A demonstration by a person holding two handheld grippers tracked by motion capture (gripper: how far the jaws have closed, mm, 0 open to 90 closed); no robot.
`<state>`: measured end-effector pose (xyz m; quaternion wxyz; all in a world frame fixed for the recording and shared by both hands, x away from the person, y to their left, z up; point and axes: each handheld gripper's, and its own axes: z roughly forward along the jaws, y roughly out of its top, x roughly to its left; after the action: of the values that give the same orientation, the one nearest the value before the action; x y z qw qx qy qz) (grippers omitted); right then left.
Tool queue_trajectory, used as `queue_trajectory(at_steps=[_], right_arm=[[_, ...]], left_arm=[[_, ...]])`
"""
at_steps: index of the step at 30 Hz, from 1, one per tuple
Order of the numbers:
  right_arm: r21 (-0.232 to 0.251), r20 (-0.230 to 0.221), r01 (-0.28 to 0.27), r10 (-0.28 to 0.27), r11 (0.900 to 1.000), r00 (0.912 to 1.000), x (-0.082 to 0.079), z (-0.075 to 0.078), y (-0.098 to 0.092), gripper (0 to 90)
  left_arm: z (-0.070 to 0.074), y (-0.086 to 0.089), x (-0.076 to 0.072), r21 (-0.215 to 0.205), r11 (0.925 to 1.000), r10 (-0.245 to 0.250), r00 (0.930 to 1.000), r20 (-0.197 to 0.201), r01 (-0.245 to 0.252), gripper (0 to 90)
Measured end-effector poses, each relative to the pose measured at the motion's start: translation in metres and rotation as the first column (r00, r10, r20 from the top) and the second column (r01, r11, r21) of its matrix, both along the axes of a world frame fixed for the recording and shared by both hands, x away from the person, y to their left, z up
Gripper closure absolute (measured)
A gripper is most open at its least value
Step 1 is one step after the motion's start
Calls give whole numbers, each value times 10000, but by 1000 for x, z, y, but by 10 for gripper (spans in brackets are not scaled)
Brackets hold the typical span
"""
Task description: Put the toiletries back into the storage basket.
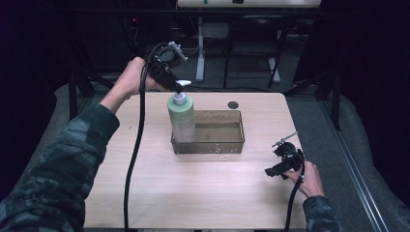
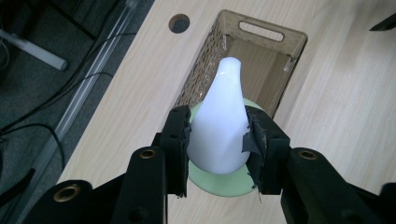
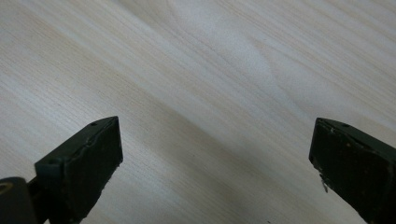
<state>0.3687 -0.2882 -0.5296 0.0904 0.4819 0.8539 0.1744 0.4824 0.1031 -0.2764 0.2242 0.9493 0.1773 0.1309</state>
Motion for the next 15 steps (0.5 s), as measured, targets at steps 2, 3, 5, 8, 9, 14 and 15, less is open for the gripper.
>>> queue_trajectory(at_steps=[2, 3, 5, 8, 9, 14, 15], right_arm=[[-9, -6, 12, -12, 10000, 10000, 0, 0, 0, 23], [-17, -10, 11, -11, 10000, 10000, 0, 0, 0, 23], [-142, 25, -127, 128, 9998, 9999, 0, 0, 0, 23], [-170, 31, -126, 126, 9998, 9999, 0, 0, 0, 23], [-185, 40, -112, 112, 9998, 9999, 0, 0, 0, 24], [-154, -4, -40, 40, 9999, 10000, 0, 0, 0, 24], [-172, 32, -121, 121, 9998, 9999, 0, 0, 0, 24]], left_arm=[[-2, 0, 0, -2, 10000, 6, 10000, -18, -6, 633], [-2, 0, 0, 36, 10000, -23, 10000, -24, 23, 633], [-4, 0, 0, 2, 10000, 3, 10000, -27, -3, 632], [-8, 0, 1, 65, 10000, -17, 10000, -68, 18, 632], [-9, -1, 1, 116, 9999, -34, 10000, -70, 35, 632], [-15, -1, 2, 100, 9999, -33, 9999, -116, 34, 632], [-15, -1, 2, 160, 9999, -60, 9999, -136, 62, 632]])
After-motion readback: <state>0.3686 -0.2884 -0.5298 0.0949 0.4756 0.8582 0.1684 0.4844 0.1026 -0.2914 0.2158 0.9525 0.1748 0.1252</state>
